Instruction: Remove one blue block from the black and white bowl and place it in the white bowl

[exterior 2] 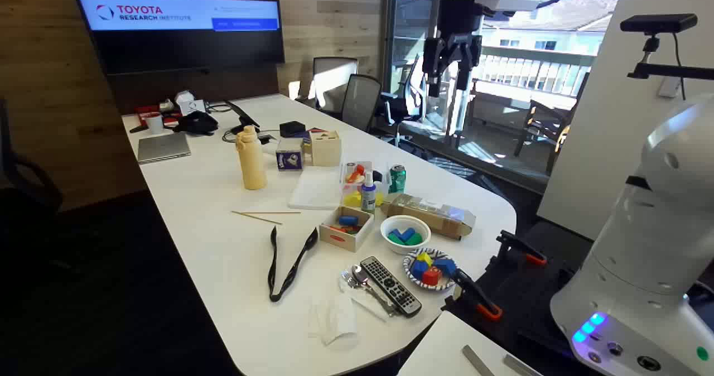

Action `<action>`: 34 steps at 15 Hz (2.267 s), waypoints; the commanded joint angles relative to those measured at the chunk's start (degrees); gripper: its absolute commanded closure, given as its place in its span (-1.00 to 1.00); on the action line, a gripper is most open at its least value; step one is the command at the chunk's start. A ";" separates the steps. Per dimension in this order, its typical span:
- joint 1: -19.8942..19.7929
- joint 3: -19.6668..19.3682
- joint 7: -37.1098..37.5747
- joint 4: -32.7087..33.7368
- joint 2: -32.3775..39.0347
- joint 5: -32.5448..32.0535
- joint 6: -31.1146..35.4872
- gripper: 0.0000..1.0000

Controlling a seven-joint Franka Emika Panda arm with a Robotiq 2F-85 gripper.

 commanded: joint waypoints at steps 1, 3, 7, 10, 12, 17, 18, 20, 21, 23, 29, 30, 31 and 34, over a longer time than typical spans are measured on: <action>-0.28 0.24 -0.15 0.11 0.02 0.15 -0.13 -1.00; -0.28 0.23 -0.15 0.11 0.02 0.15 -0.13 -1.00; -0.28 0.23 -0.15 0.11 0.02 0.15 -0.13 -1.00; -0.28 0.23 -0.15 0.11 0.02 0.15 -0.13 -1.00; -0.28 0.23 -0.15 0.11 0.02 0.15 -0.13 -1.00; -0.90 -2.10 -3.09 -4.36 4.64 -0.10 7.78 -1.00; -1.05 -2.83 -3.90 -6.13 6.43 0.07 11.14 -1.00; -1.09 -4.62 -6.15 -9.81 11.25 0.55 18.81 -1.00; -0.85 -5.80 -8.14 -11.31 14.16 1.24 22.52 -1.00; -0.24 -8.08 -12.56 -13.59 21.34 3.65 30.14 -1.00; -0.23 -7.17 -27.93 -14.83 39.50 22.17 43.39 -1.00; -1.22 -5.82 -29.89 -14.54 41.60 24.88 44.36 -1.00; -2.28 -4.38 -31.36 -14.19 43.56 26.94 45.23 -1.00; -5.82 0.34 -33.67 -13.23 48.68 31.47 48.72 -1.00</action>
